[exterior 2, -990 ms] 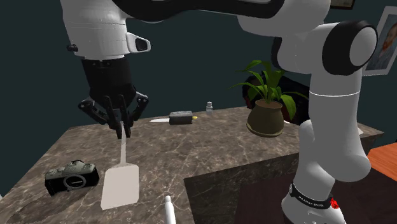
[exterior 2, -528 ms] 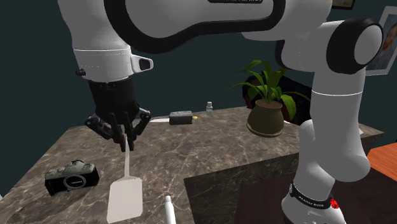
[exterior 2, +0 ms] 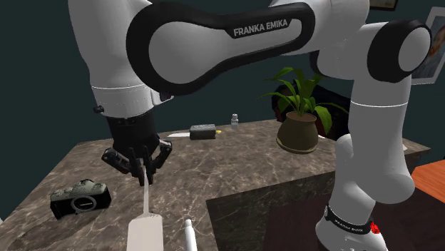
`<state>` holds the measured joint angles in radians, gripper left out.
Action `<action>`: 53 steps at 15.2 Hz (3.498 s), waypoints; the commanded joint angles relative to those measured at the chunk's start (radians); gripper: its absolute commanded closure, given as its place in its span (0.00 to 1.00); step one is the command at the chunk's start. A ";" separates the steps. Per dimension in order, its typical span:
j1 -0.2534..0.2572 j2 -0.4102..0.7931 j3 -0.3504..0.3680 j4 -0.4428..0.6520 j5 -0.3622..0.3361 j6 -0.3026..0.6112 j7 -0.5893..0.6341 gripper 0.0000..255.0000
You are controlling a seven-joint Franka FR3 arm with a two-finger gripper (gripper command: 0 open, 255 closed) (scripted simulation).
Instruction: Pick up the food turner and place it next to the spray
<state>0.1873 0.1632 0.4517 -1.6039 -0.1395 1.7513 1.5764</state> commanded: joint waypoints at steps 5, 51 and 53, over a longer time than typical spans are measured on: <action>-0.003 0.001 -0.002 -0.079 -0.002 0.080 0.007 1.00; 0.004 0.076 -0.013 -0.287 -0.055 0.352 0.059 0.00; 0.003 0.065 -0.011 -0.274 -0.047 0.329 0.054 0.00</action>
<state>0.1923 0.2393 0.4389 -1.8815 -0.1936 2.0955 1.6354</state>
